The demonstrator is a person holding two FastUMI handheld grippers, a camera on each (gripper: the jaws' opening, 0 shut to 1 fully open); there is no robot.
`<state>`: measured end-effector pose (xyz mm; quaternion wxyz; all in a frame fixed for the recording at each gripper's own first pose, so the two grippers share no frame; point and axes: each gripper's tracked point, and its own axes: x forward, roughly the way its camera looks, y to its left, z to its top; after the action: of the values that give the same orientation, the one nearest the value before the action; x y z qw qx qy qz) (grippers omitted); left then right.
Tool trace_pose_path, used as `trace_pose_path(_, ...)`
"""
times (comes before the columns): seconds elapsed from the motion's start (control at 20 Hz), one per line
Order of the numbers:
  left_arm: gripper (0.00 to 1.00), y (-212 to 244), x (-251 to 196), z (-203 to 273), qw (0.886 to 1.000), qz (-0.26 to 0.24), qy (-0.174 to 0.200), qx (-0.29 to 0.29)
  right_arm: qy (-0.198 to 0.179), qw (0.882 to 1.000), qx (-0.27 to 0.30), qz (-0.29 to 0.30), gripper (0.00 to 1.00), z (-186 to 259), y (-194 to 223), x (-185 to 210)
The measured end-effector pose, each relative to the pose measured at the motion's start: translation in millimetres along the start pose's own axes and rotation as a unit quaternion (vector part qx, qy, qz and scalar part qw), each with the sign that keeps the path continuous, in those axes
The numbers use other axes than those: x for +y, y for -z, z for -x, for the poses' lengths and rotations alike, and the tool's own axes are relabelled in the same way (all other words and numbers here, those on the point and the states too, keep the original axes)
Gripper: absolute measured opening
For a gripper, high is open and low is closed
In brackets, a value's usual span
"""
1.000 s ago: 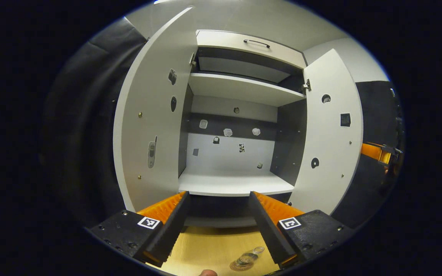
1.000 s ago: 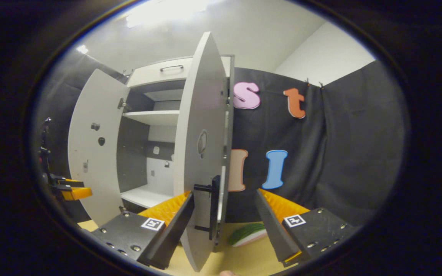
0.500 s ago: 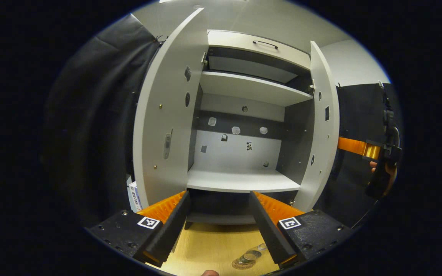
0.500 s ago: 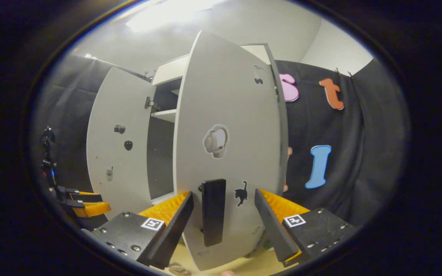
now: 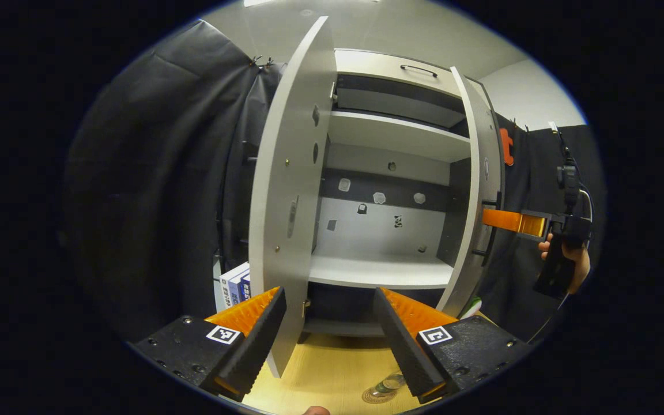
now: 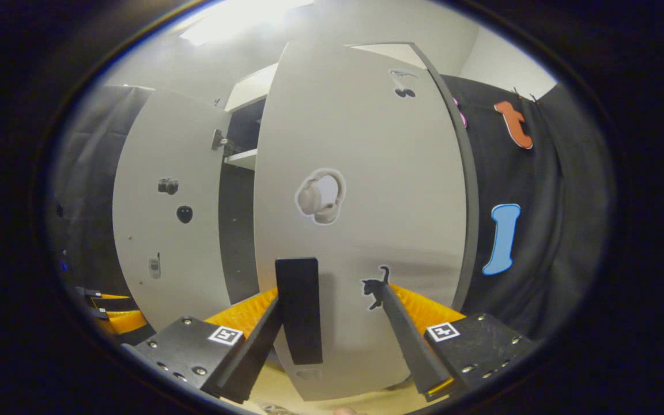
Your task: Grasp the bottle in the cabinet with the left hand and place it on the coaster, then close the right door with the right hand and the left door with the left hand.
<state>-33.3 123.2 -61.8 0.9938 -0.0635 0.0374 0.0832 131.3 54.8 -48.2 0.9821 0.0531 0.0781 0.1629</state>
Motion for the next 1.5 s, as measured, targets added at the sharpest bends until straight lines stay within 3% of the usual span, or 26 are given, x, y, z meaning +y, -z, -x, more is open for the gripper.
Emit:
trace_pose_path(0.35, 0.93, -3, 30, 11, 0.999, -0.001, -0.040, -0.006, 0.009, 1.000, 0.001, 0.008, 0.97, -17, 2, 6)
trace_pose_path(0.4, 0.96, -3, 35, 13, 0.999, -0.003, -0.047, -0.007, 0.010, 1.000, 0.003, 0.007, 0.97, -18, 2, 6)
trace_pose_path(0.85, 0.96, -3, 78, 38, 0.995, 0.023, -0.098, -0.015, 0.024, 1.000, 0.010, -0.005, 1.00, -34, 5, 11)
trace_pose_path(1.0, 0.97, -4, 93, 50, 0.992, 0.025, -0.121, -0.018, 0.038, 0.999, 0.009, -0.002, 0.96, -38, 6, 10)
trace_pose_path(1.4, 0.93, 3, 120, 75, 0.985, 0.033, -0.167, -0.022, 0.069, 0.998, 0.004, -0.002, 1.00, -49, 5, 8)
trace_pose_path(1.5, 0.97, 4, 126, 79, 0.984, 0.032, -0.173, -0.021, 0.079, 0.997, 0.003, -0.002, 1.00, -52, 5, 8)
